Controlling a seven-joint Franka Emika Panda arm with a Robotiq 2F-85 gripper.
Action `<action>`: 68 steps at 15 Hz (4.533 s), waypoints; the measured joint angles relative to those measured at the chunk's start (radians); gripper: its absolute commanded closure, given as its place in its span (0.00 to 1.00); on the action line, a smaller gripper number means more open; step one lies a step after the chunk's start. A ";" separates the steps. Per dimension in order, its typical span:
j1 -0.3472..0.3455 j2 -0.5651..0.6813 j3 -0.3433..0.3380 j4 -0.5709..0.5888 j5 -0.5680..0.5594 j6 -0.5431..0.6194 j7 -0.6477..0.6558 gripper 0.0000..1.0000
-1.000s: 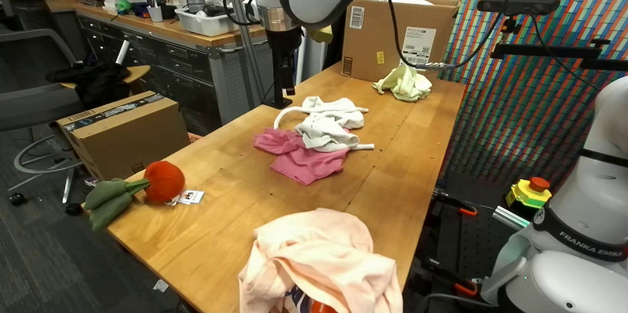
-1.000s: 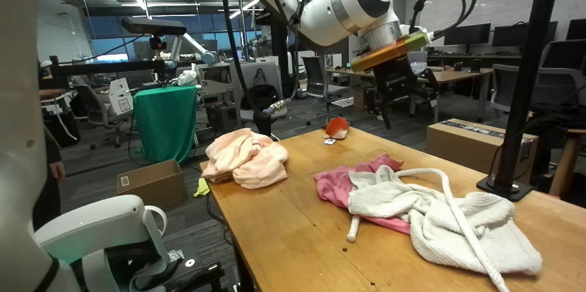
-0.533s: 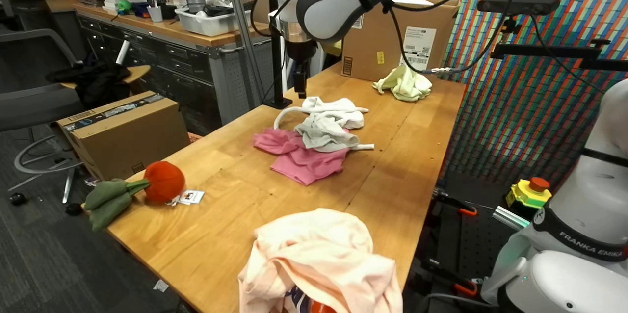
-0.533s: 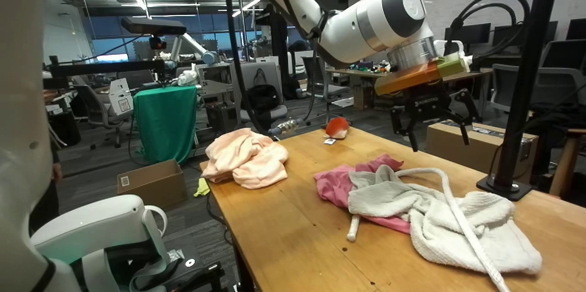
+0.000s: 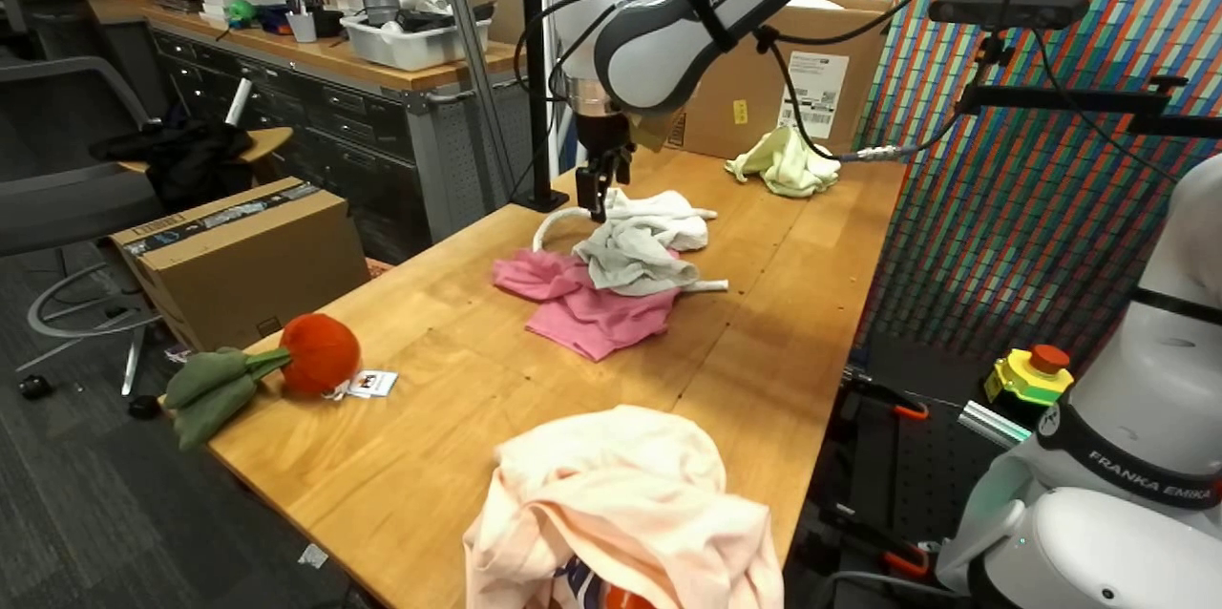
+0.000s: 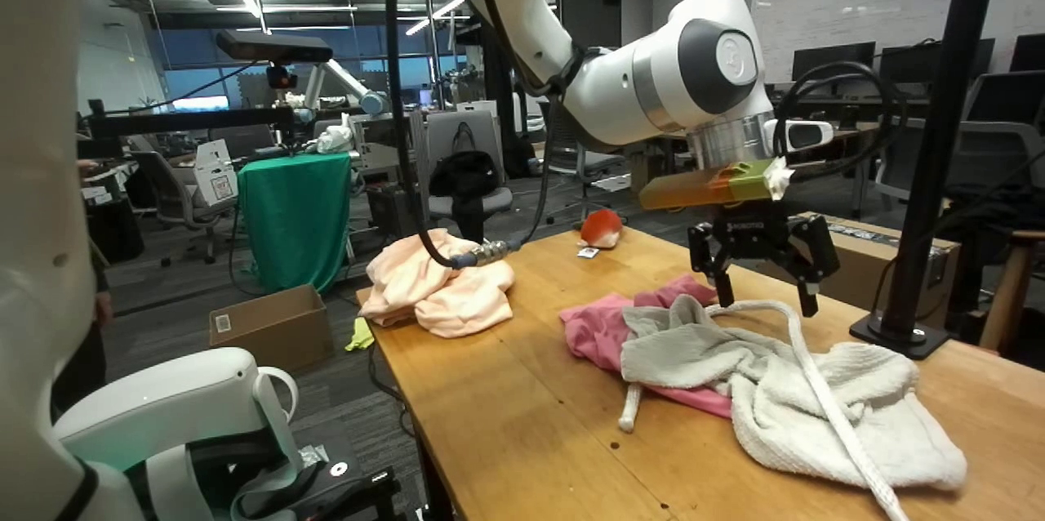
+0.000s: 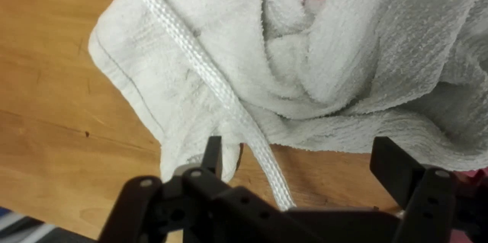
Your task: Pick up the cloths and put them around the table.
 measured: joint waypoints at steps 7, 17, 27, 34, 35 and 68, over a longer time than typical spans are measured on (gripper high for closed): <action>0.005 0.000 -0.014 -0.046 0.078 0.042 0.277 0.00; 0.004 -0.004 -0.052 -0.136 0.278 0.160 0.489 0.00; 0.004 -0.018 -0.066 -0.197 0.337 0.206 0.558 0.34; 0.004 -0.035 -0.066 -0.206 0.342 0.229 0.558 0.88; 0.004 -0.039 -0.066 -0.209 0.342 0.231 0.558 0.93; -0.157 -0.522 -0.008 -0.282 -0.239 0.268 0.765 0.94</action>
